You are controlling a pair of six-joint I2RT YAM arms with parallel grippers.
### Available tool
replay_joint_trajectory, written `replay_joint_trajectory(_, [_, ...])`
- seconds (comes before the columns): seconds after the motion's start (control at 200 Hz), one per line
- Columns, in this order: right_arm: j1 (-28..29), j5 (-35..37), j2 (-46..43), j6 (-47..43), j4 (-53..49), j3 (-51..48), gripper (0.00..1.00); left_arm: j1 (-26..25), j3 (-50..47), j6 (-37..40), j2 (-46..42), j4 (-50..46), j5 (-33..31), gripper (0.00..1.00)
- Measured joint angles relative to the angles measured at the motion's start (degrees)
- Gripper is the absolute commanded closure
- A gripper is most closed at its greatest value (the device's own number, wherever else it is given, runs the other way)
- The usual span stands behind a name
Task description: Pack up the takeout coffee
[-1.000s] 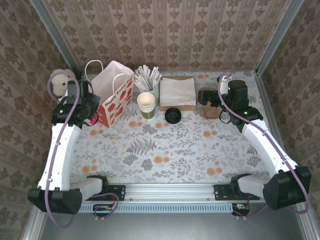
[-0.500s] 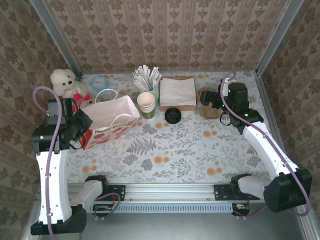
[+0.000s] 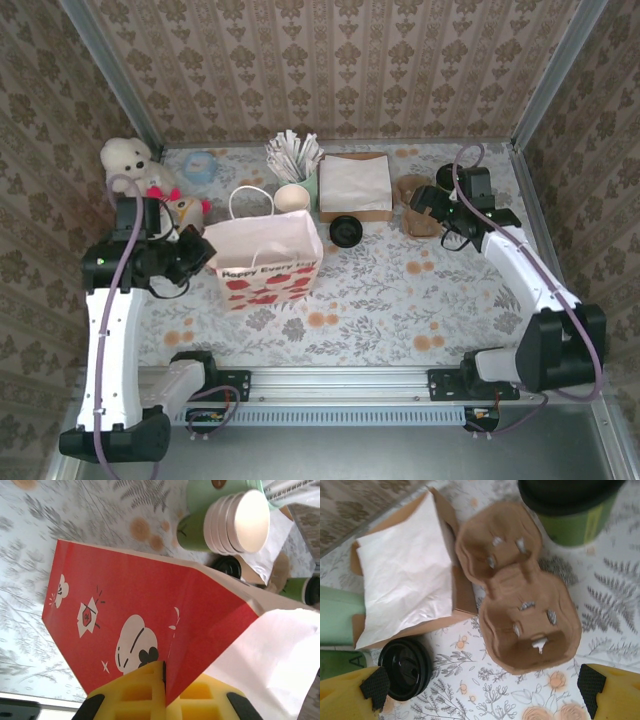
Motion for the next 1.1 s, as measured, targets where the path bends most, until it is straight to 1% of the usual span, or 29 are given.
replay_joint_trajectory(0.125, [0.46,-1.25,6.49,6.71,0.15,1.84,0.0,-4.46,-6.19,-6.16,-0.31,8.35,1.55,1.0])
replay_joint_trajectory(0.265, [1.86,-3.26,14.16,8.79,1.4,4.94,0.0,-9.55,-11.5,-12.0,0.59,19.1,2.51,1.0])
replay_joint_trajectory(0.32, [2.47,-3.91,17.77,8.74,1.66,7.21,0.0,-11.02,-11.61,-13.03,1.95,21.79,2.43,0.9])
replay_joint_trajectory(0.42, [3.39,-4.59,22.01,8.63,2.45,9.38,0.0,-12.63,-11.21,-13.62,4.39,24.74,2.23,0.78])
replay_joint_trajectory(0.57, [4.28,-4.83,25.03,8.61,3.54,9.49,0.0,-12.55,-10.49,-12.83,5.88,26.56,2.03,0.67])
replay_joint_trajectory(0.6, [4.33,-4.83,25.55,8.59,3.67,9.49,0.0,-12.2,-10.47,-12.5,5.88,26.6,2.08,0.62])
replay_joint_trajectory(0.655, [4.42,-4.96,26.49,8.48,3.91,9.49,0.0,-10.93,-10.43,-11.15,5.88,26.62,2.47,0.48])
replay_joint_trajectory(0.735, [4.42,-5.01,27.08,7.89,3.78,9.49,0.0,-7.8,-10.36,-10.1,5.84,26.58,3.98,0.35])
replay_joint_trajectory(0.775, [4.42,-5.01,27.1,7.52,3.52,9.49,0.0,-6.1,-10.29,-9.22,5.84,26.58,4.9,0.29])
replay_joint_trajectory(0.845, [4.42,-5.11,27.08,6.49,3.1,9.35,0.0,-3.61,-9.68,-7.67,5.84,25.9,5.81,0.22])
replay_joint_trajectory(0.895, [4.42,-5.42,26.97,5.7,2.78,8.9,0.0,-2.89,-9.09,-6.84,5.84,25.44,6.21,0.17])
replay_joint_trajectory(0.97, [4.42,-5.95,26.1,4.2,1.51,7.61,0.0,-2.64,-8.02,-5.88,5.84,25.09,6.73,0.04])
replay_joint_trajectory(1.01, [4.42,-6.14,25.31,3.32,0.55,6.71,0.0,-2.6,-7.56,-5.35,5.84,25.03,6.8,0.0])
replay_joint_trajectory(1.1, [4.42,-6.4,22.97,1.27,-1.75,4.31,0.0,-2.6,-6.82,-4.66,5.84,24.68,6.56,0.0])
